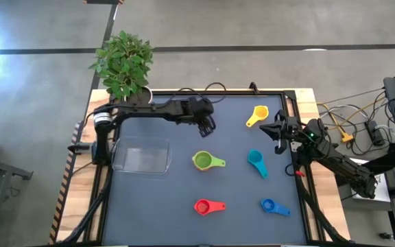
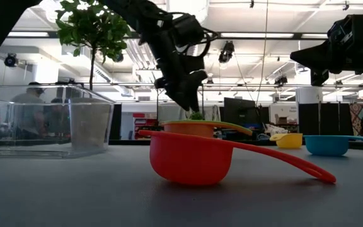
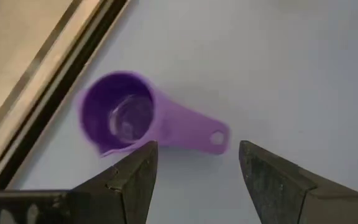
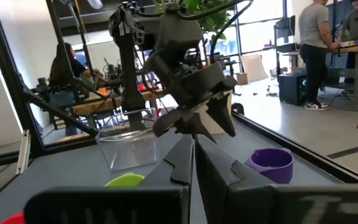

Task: Nest measuring cups in basket
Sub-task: Stack the purple measuring cup on top of the green measuring cup

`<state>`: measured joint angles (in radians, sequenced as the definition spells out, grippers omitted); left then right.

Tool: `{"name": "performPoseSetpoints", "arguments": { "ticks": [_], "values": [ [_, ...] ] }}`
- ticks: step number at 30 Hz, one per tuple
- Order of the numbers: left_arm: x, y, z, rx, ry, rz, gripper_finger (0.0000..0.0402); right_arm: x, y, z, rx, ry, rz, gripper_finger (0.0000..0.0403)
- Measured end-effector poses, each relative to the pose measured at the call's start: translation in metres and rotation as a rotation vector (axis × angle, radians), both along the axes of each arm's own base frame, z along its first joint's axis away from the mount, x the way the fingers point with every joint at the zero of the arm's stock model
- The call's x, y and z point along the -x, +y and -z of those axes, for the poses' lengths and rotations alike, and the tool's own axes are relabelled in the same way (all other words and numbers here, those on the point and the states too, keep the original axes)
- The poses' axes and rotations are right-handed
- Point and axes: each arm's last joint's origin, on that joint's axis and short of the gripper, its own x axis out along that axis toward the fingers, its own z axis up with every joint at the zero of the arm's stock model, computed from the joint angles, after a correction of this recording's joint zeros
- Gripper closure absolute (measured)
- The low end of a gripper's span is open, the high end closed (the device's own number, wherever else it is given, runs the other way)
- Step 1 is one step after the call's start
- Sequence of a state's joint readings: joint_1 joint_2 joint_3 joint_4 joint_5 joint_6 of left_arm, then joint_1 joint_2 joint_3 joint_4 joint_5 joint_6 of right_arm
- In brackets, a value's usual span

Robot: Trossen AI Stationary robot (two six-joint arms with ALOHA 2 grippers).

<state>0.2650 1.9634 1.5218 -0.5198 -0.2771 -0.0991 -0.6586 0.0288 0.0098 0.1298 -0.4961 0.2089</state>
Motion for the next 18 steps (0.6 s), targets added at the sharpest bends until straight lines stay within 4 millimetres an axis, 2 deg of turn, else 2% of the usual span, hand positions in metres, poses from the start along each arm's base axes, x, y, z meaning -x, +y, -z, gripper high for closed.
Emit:
{"name": "performPoseSetpoints", "arguments": {
  "ticks": [6,10,18],
  "values": [
    [0.001,0.013,0.001,-0.089,0.068,0.091,0.0194,0.0,0.0,0.0,0.0,-0.001,0.001,0.0394],
    [0.0,0.019,0.011,-0.155,0.199,0.216,0.0194,0.0,0.0,0.0,0.0,-0.001,0.0,0.0394],
    [0.009,0.044,0.022,-0.181,0.331,0.292,0.0194,0.0,0.0,0.0,0.0,0.0,0.0,0.0394]
  ]
}}
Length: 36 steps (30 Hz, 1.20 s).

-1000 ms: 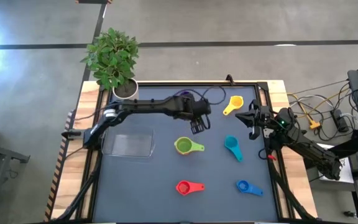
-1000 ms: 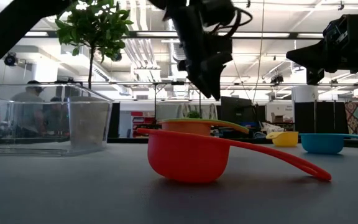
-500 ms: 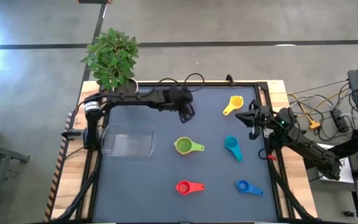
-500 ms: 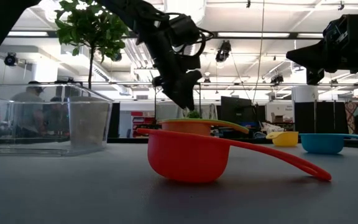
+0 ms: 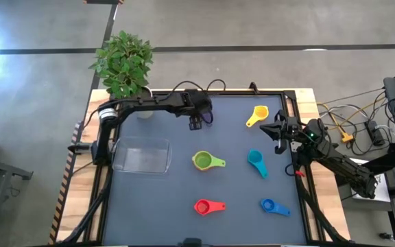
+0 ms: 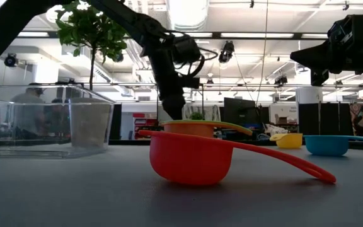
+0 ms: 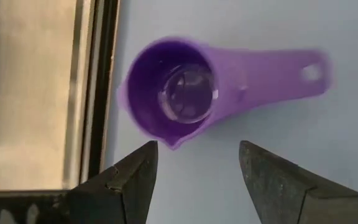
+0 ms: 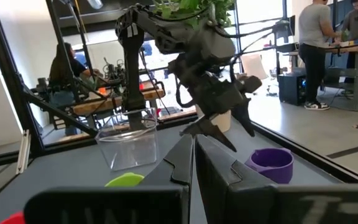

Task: Nest measuring cups in basket
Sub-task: Stack the purple measuring cup on top of the green measuring cup

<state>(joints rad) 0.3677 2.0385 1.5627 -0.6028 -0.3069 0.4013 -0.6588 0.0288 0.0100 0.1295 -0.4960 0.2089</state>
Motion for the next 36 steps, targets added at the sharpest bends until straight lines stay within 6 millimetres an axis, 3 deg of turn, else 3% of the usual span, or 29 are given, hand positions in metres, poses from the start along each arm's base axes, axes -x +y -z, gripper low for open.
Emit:
{"name": "performPoseSetpoints", "arguments": {
  "ticks": [10,17,23,27,31,36],
  "values": [
    [-0.012,0.014,0.007,-0.044,0.068,0.122,0.0197,0.0,0.0,0.0,0.0,-0.001,0.0,0.0394],
    [-0.015,0.028,0.023,0.05,0.162,0.164,0.0218,0.0,0.0,0.0,0.0,0.0,0.0,0.0394],
    [-0.027,0.038,0.031,0.055,0.19,0.189,0.0252,0.0,0.0,0.0,0.0,0.0,0.0,0.0394],
    [-0.034,0.044,0.034,0.074,0.207,0.174,0.0309,0.0,0.0,0.0,0.001,-0.001,-0.001,0.0394],
    [-0.037,0.046,0.025,0.108,0.195,0.093,0.0388,0.0,0.0,0.0,0.0,-0.001,0.0,0.0394],
    [-0.037,0.039,-0.007,0.189,0.127,-0.202,0.0399,0.0,0.0,0.0,0.001,-0.001,0.0,0.0394]
  ]
}}
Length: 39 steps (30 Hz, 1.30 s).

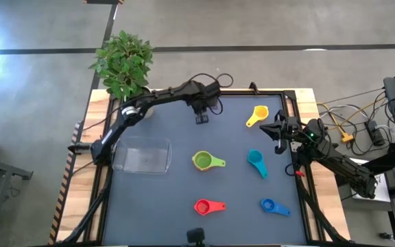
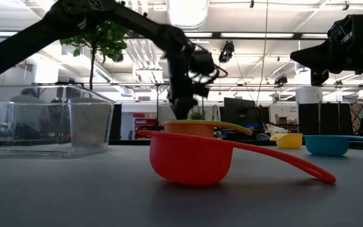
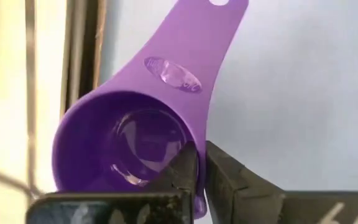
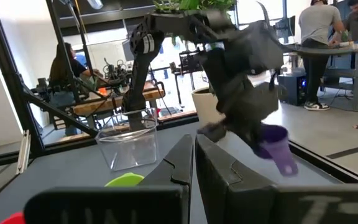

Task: Nest measuring cups in basket
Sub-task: Stack the purple measuring cup on top of the green measuring cup

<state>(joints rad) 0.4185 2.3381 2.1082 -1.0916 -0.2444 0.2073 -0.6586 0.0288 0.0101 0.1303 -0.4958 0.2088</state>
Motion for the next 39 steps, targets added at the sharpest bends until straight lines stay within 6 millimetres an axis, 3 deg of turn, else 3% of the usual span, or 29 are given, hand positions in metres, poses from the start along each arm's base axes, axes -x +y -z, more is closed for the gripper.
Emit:
{"name": "performPoseSetpoints", "arguments": {
  "ticks": [3,9,14,18,24,28,39],
  "values": [
    [-0.005,-0.025,-0.025,0.024,-0.009,-0.076,0.04,0.0,0.0,0.0,0.0,0.0,0.0,0.0394],
    [-0.019,-0.107,-0.068,0.052,-0.073,-0.095,0.04,0.0,0.0,0.0,0.0,0.0,0.0,0.0394],
    [-0.014,-0.174,-0.078,0.08,-0.11,-0.105,0.0401,0.0,0.0,0.0,0.0,0.0,0.0,0.0394],
    [-0.014,-0.211,-0.078,0.093,-0.135,-0.102,0.0401,0.0,0.0,0.0,0.0,0.0,0.001,0.0394],
    [-0.009,-0.238,-0.074,-0.005,-0.144,-0.121,0.0401,0.0,0.0,0.0,-0.001,0.001,0.0,0.0394],
    [0.007,-0.243,-0.067,-0.028,-0.135,-0.149,0.0401,0.0,0.0,0.0,0.0,0.0,0.0,0.0394],
    [0.06,-0.24,-0.046,0.228,-0.58,-0.257,0.0401,0.0,0.0,0.0,0.0,0.0,0.0,0.0394]
  ]
}}
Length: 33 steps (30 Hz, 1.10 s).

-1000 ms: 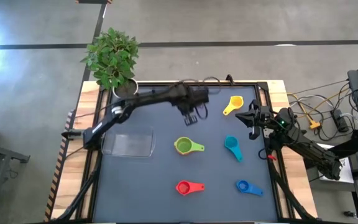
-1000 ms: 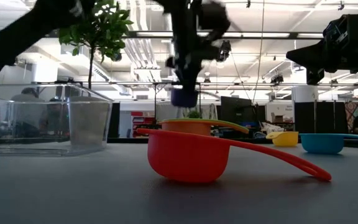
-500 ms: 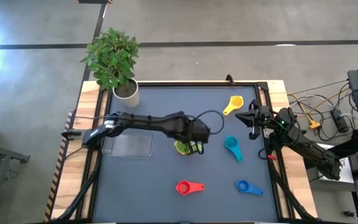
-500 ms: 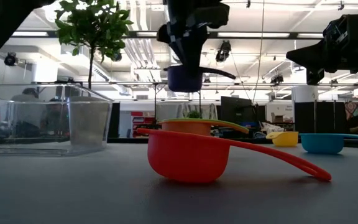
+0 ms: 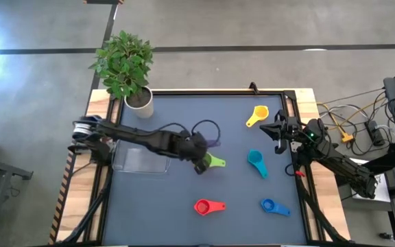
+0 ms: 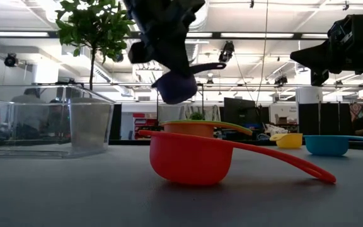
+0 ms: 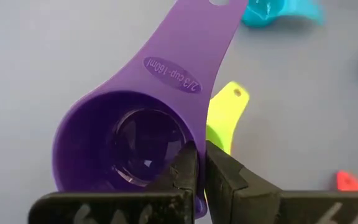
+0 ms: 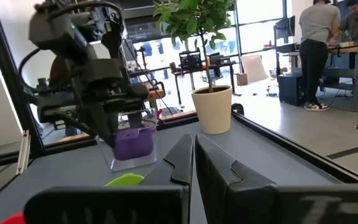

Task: Nest measuring cups in basket
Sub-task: Stack the purple measuring cup on top of the green measuring cup

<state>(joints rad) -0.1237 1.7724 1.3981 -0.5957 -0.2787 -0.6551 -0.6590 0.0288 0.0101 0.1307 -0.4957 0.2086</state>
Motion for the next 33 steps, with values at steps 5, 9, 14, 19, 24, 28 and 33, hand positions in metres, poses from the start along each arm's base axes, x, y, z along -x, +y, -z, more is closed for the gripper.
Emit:
{"name": "performPoseSetpoints", "arguments": {
  "ticks": [5,9,14,19,24,28,33],
  "values": [
    [0.001,-0.009,0.013,0.016,0.01,-0.002,0.0401,0.0,0.0,0.0,0.0,0.0,-0.001,0.0394],
    [-0.005,-0.016,0.019,0.013,0.023,0.017,0.0402,0.0,0.0,0.0,0.0,0.0,0.0,0.0394],
    [-0.012,-0.02,0.02,0.011,0.017,0.024,0.0402,0.0,0.0,0.0,-0.001,0.002,-0.001,0.0394],
    [-0.015,-0.021,0.031,0.007,0.047,0.024,0.0402,0.0,0.0,0.0,-0.001,0.001,0.0,0.0394],
    [-0.019,-0.021,0.039,0.007,0.058,0.025,0.0401,0.0,0.0,0.0,-0.001,0.001,-0.001,0.0394],
    [-0.019,-0.022,0.04,0.019,0.064,0.052,0.038,0.0,0.0,0.0,-0.001,0.001,-0.001,0.0394],
    [-0.019,-0.022,0.04,0.006,0.071,0.085,0.0312,0.0,0.0,0.0,-0.001,0.001,-0.001,0.0394]
  ]
}}
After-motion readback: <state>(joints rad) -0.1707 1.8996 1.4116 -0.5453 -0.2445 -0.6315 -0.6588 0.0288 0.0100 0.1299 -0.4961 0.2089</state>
